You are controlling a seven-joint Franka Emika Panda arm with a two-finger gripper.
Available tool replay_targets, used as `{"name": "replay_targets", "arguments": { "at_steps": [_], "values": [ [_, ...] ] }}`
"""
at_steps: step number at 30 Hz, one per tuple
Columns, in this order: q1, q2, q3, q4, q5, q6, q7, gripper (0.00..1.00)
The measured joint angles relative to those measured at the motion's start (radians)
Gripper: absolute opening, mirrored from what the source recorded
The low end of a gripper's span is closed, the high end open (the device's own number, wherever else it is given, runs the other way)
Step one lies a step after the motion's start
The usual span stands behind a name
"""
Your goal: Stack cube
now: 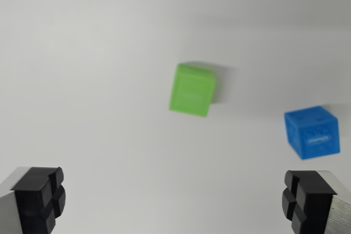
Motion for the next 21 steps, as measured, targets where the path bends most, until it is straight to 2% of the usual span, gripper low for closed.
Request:
{"name": "replay_targets", "arguments": {
  "at_steps": [21],
  "values": [
    [0.0,0.0,-0.002,-0.008,0.0,0.005,-0.004,1.0]
  ]
}}
